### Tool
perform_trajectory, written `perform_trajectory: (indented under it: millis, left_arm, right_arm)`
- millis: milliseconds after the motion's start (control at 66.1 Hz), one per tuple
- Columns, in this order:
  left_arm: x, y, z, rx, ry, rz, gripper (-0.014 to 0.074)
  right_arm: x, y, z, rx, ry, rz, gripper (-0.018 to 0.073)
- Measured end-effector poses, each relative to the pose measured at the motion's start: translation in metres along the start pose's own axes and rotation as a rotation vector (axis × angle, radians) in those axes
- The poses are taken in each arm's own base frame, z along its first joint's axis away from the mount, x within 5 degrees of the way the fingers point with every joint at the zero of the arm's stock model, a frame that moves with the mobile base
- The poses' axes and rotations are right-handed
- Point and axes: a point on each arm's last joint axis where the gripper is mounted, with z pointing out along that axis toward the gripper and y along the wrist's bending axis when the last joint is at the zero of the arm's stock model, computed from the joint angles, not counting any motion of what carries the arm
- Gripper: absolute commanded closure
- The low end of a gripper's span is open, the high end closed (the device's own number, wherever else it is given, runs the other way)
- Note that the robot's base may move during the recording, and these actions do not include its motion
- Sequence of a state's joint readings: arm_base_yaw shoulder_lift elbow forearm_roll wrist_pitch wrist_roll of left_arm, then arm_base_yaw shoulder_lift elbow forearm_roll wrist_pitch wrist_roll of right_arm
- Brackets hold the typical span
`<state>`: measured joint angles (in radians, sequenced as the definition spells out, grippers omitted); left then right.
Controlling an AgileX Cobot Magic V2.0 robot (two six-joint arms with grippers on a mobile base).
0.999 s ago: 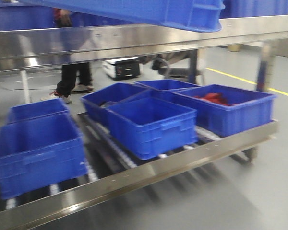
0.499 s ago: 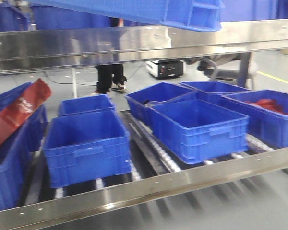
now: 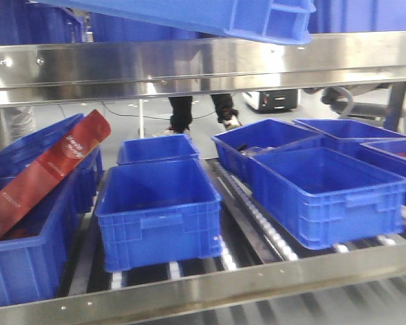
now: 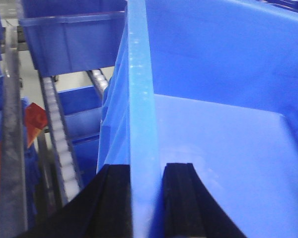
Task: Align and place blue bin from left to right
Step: 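Approach the second rack of blue bins holding the bin raised, then lower the held blue bin onto the rack's upper shelf with both grippers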
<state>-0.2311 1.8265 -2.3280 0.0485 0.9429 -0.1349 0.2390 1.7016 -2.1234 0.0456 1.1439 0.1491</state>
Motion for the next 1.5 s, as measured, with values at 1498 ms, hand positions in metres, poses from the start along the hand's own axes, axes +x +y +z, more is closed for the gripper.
perform_trajectory:
  millis: [1498]
  left_arm:
    - [0.0,-0.0002,0.0,0.002,0.0,-0.001,0.0708]
  right_arm:
    - [0.0,-0.0002,0.0,0.002,0.0,-0.001,0.0627]
